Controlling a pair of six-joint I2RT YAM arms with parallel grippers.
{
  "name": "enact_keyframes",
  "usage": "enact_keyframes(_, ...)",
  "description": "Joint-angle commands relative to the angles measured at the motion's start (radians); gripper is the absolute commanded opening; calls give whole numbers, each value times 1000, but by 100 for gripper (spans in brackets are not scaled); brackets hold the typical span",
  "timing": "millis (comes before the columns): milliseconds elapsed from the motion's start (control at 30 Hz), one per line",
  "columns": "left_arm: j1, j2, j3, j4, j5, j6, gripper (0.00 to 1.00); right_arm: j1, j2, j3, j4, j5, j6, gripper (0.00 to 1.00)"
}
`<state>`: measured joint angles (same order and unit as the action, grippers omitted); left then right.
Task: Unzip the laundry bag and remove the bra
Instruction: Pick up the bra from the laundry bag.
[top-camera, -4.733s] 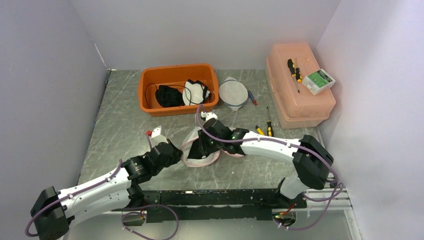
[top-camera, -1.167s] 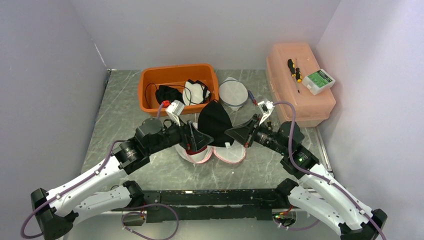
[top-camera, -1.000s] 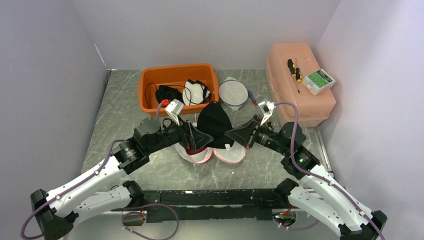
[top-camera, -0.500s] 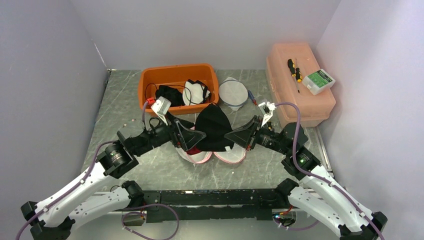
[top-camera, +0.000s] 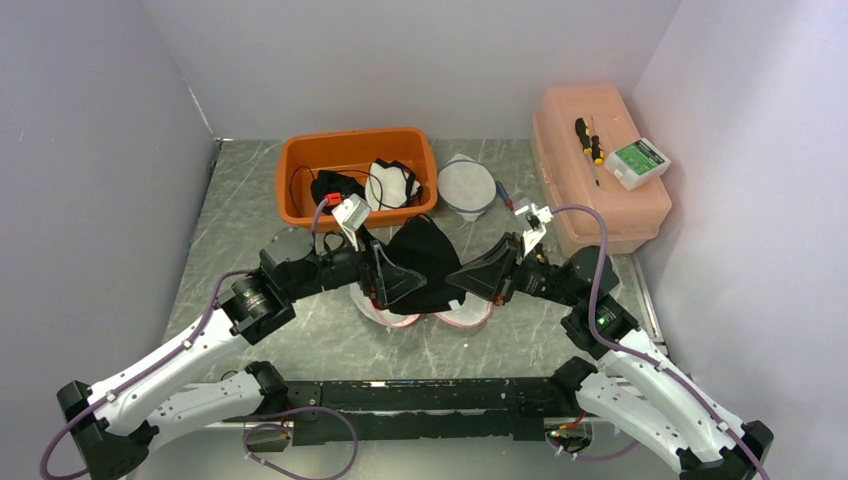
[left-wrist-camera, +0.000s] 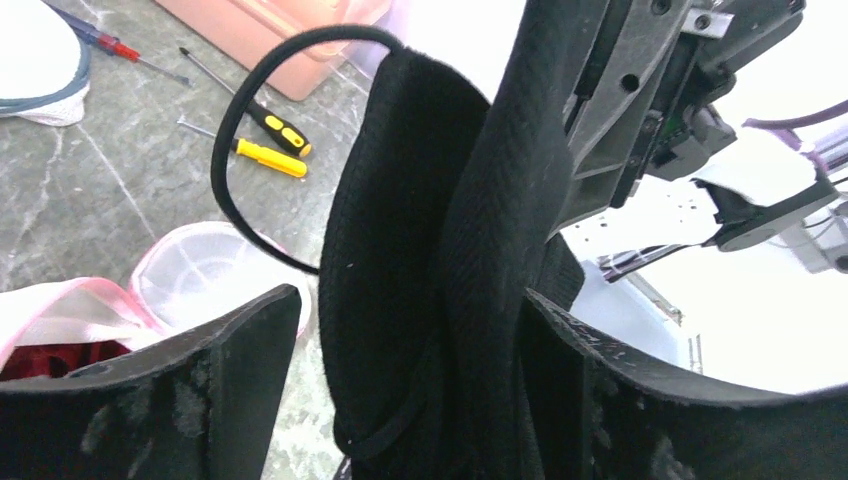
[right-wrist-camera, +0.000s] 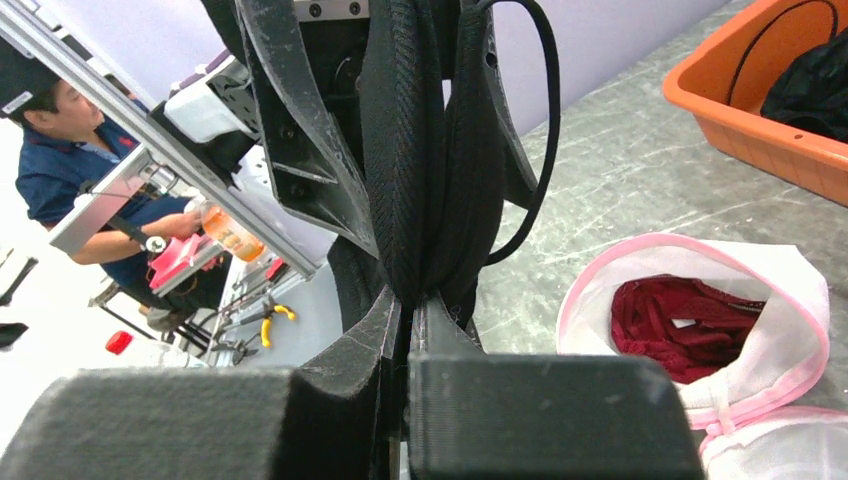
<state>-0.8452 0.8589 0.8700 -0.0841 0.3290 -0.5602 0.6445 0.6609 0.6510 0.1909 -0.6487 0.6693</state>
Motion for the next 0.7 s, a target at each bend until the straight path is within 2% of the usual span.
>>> enact_keyframes(0, 4, -18, -9, 72, 40, 9, 76, -2, -9, -1, 66, -22, 5, 0)
enact_keyframes(100, 4, -21, -12, 78, 47, -2, 49, -3, -7, -2, 40, -4, -10, 0)
enact_keyframes(233, 5, -18, -16, 103, 45, -11, 19, -3, -8, 5, -19, 30, -39, 0)
enact_keyframes(300, 5, -12, -13, 106, 42, -16, 5, -2, -14, 9, -46, 41, -52, 23)
enact_keyframes(367, 5, -6, -7, 98, 26, -20, 3, -4, -22, 19, -89, 54, -78, 49)
enact_keyframes(467, 5, -11, -1, 86, -28, -21, 3, -3, -34, 53, -174, 80, -132, 73)
enact_keyframes(500, 5, -18, 0, 61, -55, -18, 3, -3, -40, 70, -225, 92, -151, 90)
enact_keyframes(533, 5, -24, 3, 43, -83, -15, 3, -2, -49, 91, -277, 131, -177, 99)
enact_keyframes(667, 7, -10, 69, -40, -224, 10, 3, -3, -112, 123, -400, 302, -228, 100)
